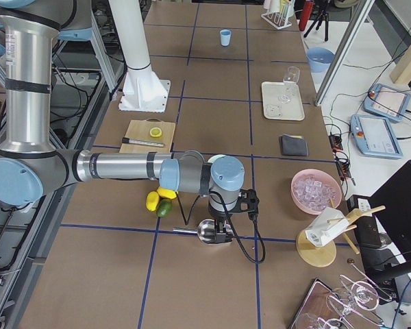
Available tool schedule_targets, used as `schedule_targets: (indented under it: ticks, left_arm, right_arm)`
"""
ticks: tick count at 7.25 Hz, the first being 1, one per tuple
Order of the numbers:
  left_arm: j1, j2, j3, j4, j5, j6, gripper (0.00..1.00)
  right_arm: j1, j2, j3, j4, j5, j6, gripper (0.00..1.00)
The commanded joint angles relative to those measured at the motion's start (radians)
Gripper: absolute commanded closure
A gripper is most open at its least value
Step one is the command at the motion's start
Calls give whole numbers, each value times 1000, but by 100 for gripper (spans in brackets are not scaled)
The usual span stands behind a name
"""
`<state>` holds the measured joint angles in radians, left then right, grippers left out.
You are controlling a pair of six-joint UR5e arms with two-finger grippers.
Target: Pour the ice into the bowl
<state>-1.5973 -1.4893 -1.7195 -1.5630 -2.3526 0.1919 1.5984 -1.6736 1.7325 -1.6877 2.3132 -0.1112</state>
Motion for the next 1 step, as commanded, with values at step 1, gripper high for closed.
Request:
schedule_targets:
  ticks: [1]
  left_arm:
    - [0,-2,1,0,1,0,0]
  right_arm:
    - [0,-3,-2,-1,0,1,0]
